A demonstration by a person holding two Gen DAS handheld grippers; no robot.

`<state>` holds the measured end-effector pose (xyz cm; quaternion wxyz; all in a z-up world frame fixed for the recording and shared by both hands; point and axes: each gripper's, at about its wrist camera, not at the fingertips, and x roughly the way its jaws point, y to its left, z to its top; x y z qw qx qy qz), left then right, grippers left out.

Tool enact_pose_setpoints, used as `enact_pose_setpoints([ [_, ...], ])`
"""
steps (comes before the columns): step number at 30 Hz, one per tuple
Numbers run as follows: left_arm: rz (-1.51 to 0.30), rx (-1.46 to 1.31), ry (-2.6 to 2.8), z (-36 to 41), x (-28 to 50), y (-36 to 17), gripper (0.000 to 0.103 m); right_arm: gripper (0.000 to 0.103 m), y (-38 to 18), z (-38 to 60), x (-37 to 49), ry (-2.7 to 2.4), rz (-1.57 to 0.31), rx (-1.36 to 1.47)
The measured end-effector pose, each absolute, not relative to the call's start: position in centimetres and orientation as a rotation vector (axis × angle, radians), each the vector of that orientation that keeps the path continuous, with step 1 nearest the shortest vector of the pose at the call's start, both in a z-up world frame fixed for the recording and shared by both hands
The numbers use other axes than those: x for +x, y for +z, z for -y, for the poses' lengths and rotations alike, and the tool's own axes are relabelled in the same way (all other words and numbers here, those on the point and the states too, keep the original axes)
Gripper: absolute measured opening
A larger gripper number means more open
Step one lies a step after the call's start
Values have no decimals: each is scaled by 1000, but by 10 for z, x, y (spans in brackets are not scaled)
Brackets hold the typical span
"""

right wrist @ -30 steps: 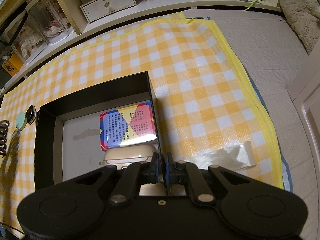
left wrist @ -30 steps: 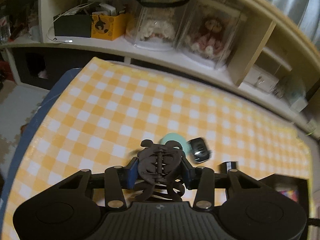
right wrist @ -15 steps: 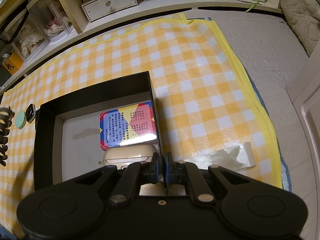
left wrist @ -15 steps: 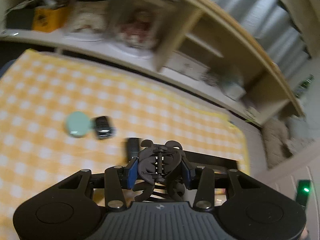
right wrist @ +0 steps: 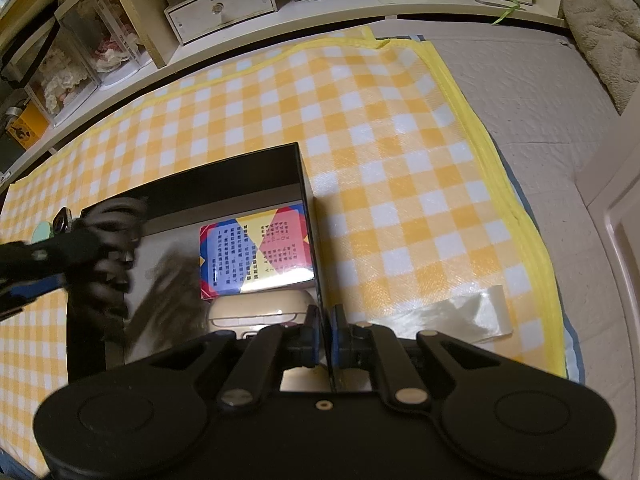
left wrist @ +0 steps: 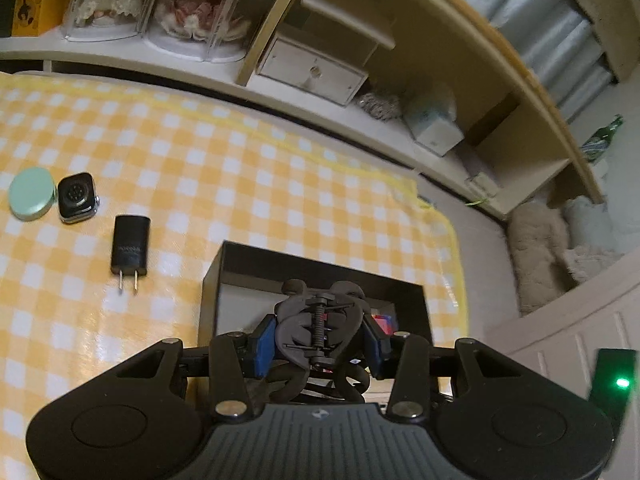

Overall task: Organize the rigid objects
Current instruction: 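Carry the claw clip into the black tray and open the left tool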

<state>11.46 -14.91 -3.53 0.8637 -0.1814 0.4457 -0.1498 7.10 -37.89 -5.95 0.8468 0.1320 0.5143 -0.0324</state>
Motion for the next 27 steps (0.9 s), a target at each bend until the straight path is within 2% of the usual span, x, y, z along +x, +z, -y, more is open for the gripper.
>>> enact_pose_setpoints([
  [17, -919, -276, -101, 187, 126, -67, 45, 7, -58, 377, 71, -65, -1084, 276],
  [27, -877, -233, -89, 191, 129, -67, 46, 7, -57, 376, 71, -65, -1084, 275],
])
